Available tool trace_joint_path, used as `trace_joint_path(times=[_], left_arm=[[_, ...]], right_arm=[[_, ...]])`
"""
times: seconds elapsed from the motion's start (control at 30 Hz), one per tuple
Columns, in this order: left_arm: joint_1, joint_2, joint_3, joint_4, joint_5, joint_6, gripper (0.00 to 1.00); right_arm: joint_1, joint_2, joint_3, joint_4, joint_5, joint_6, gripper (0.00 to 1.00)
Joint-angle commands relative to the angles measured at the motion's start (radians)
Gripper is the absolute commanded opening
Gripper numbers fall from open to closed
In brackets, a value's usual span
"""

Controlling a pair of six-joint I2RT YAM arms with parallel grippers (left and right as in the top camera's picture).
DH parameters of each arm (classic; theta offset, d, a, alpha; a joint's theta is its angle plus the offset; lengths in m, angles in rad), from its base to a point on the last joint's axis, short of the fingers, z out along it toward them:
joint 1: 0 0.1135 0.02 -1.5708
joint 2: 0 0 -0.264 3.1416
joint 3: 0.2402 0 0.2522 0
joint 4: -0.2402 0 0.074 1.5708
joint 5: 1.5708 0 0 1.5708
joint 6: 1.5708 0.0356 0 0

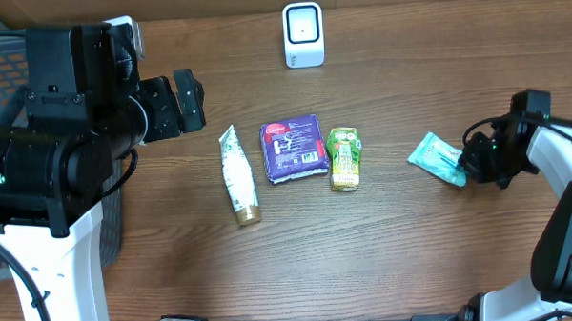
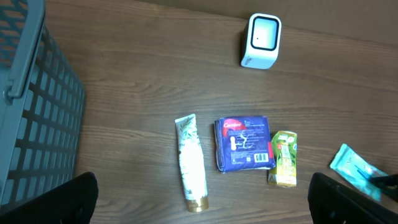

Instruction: Scan the item barcode

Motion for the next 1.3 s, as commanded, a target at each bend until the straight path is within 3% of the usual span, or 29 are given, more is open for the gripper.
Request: trace_joint_path(times=[0.0,0.2,0.3,0.57,0.97,1.27], left_arm=[[0.004,0.006,0.008,0.0,-0.009,0.015,0.99],[0.004,0.006,0.008,0.0,-0.009,0.015,1.0],[0.004,0.006,0.008,0.0,-0.009,0.015,1.0],[0.004,0.006,0.008,0.0,-0.009,0.015,1.0],[0.004,0.006,0.008,0.0,-0.009,0.015,1.0],[0.004,0.006,0.008,0.0,-0.009,0.015,1.0]], right_arm=[[0.062,-0.086,0.124,-0.084,0.214,0.018,0.04],[0.28,-0.108,0.297,-0.329,0.618,0.214,0.04],[0.39,-0.106,0.315,-0.408,0.729,0.302,0.04],[0.514,-0.018,0.315,-0.537,0.953,0.312,0.04],[0.528,0.15,0.315,-0.464,0.951,0.282,0.04],[0.655,0.163,0.316,-0.452,0.926,0.256,0.04]])
